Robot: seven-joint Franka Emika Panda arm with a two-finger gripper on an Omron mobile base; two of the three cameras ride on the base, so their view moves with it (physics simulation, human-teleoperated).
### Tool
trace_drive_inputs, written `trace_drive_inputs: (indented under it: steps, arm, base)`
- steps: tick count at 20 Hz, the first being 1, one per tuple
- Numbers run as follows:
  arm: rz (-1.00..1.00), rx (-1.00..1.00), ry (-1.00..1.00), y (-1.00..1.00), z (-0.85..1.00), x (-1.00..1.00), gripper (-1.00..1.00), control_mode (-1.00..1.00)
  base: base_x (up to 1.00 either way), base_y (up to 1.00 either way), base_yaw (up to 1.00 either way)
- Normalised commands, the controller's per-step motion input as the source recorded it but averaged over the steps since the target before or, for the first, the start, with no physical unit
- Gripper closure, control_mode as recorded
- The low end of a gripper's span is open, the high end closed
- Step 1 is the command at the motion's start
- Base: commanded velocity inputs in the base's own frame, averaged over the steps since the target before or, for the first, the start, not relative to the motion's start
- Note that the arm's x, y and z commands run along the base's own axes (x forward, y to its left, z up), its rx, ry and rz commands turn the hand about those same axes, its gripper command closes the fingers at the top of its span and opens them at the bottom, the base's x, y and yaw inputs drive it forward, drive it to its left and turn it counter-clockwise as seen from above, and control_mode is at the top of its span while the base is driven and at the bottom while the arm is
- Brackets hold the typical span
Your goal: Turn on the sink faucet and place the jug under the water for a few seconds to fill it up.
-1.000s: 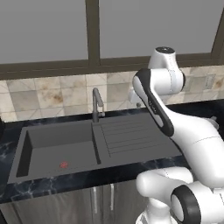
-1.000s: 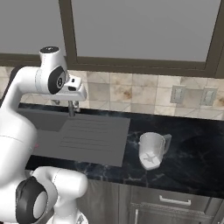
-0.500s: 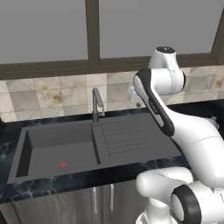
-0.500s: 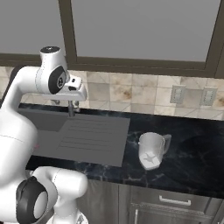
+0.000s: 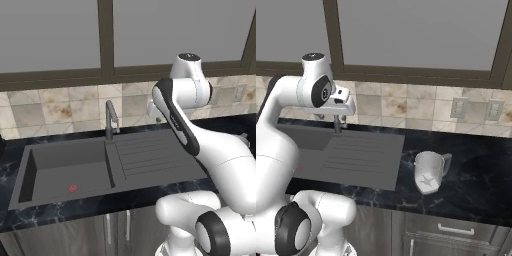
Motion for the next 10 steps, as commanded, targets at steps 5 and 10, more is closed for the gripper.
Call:
trace_drive_inputs:
  steps: [5,10]
  arm:
    - [0.00,0.00,0.00,0.00,0.00,0.00,-1.00,1.00]
    - [0.00,0.00,0.00,0.00,0.00,0.00,-1.00,1.00]
  base:
    - [0.00,0.00,0.00]
    - [0.00,-0.02,0.00]
